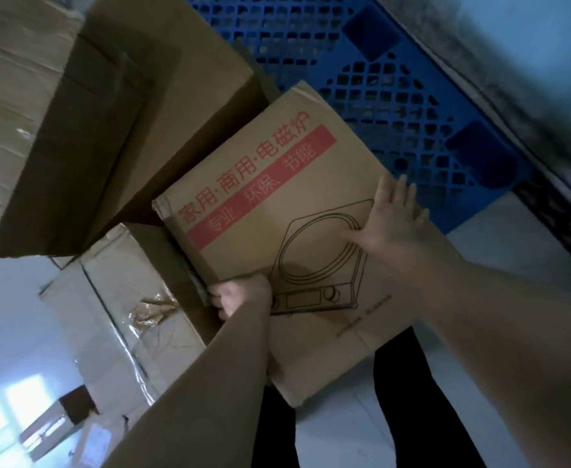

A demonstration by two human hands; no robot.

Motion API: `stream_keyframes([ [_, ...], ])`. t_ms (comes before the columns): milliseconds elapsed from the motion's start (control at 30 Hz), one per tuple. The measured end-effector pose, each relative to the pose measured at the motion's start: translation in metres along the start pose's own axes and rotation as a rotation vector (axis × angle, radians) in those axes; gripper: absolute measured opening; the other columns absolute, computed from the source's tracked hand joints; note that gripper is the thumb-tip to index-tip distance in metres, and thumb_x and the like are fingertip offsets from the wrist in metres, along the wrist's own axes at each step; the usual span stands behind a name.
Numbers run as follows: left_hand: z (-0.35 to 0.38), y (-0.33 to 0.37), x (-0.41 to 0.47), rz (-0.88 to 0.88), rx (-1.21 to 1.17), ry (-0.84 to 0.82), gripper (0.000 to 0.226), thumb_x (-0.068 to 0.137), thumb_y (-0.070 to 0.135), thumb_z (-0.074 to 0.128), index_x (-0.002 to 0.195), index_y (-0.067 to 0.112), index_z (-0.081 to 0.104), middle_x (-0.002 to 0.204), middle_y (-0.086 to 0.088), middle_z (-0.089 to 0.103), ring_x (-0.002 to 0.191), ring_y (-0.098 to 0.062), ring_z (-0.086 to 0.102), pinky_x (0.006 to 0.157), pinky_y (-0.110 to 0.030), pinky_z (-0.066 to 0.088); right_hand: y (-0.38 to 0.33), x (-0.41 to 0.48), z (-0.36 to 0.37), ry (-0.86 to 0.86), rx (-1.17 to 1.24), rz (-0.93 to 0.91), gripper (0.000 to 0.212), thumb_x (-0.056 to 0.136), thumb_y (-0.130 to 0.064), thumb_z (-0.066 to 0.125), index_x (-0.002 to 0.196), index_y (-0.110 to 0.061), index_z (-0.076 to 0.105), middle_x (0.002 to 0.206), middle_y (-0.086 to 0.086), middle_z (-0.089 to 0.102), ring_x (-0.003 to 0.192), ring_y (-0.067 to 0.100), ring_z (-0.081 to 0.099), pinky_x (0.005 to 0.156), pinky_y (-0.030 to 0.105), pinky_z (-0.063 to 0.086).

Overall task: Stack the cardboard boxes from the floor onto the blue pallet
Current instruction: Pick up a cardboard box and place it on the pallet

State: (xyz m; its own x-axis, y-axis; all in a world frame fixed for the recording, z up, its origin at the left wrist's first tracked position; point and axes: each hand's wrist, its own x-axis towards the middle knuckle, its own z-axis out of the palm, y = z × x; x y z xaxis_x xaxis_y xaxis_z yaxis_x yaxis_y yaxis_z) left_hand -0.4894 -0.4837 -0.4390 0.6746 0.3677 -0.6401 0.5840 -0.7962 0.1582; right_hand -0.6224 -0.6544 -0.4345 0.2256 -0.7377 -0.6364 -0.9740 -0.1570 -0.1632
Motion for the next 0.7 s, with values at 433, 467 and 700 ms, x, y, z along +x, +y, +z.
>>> stream_keyframes([
  [433,0.062,0.053,-0.074,-0.029,0.006,-0.064,0.085,0.061,0.041,0.053,0.138,0.009,0.037,0.137,-0.011,0.036,0.120,-0.039,0.045,0.099,-0.052,0.043,0.096,0.063,-0.098,0.072,0.066,0.192,0.134,0.051,-0.067,0.081,0.151,-0.018,0.007,0.153,0.012,0.018,0.138,0.037,0.022,0.107,0.064,0.027],
  [467,0.074,0.064,-0.085,0.003,0.007,-0.080,0.083,0.061,0.041,0.051,0.137,0.009,0.037,0.137,-0.012,0.035,0.121,-0.039,0.043,0.100,-0.052,0.042,0.107,0.069,-0.112,0.105,0.071,0.213,0.135,0.051,-0.068,0.081,0.151,-0.016,0.007,0.154,0.012,0.018,0.139,0.036,0.022,0.107,0.065,0.026],
  [700,0.150,0.136,-0.149,0.147,0.041,-0.192,0.079,0.065,0.036,0.048,0.136,0.004,0.035,0.136,-0.015,0.034,0.121,-0.040,0.043,0.102,-0.050,0.040,0.167,0.113,-0.190,0.282,0.076,0.298,0.135,0.046,-0.067,0.083,0.148,-0.010,0.016,0.150,0.014,0.027,0.137,0.036,0.028,0.105,0.068,0.024],
])
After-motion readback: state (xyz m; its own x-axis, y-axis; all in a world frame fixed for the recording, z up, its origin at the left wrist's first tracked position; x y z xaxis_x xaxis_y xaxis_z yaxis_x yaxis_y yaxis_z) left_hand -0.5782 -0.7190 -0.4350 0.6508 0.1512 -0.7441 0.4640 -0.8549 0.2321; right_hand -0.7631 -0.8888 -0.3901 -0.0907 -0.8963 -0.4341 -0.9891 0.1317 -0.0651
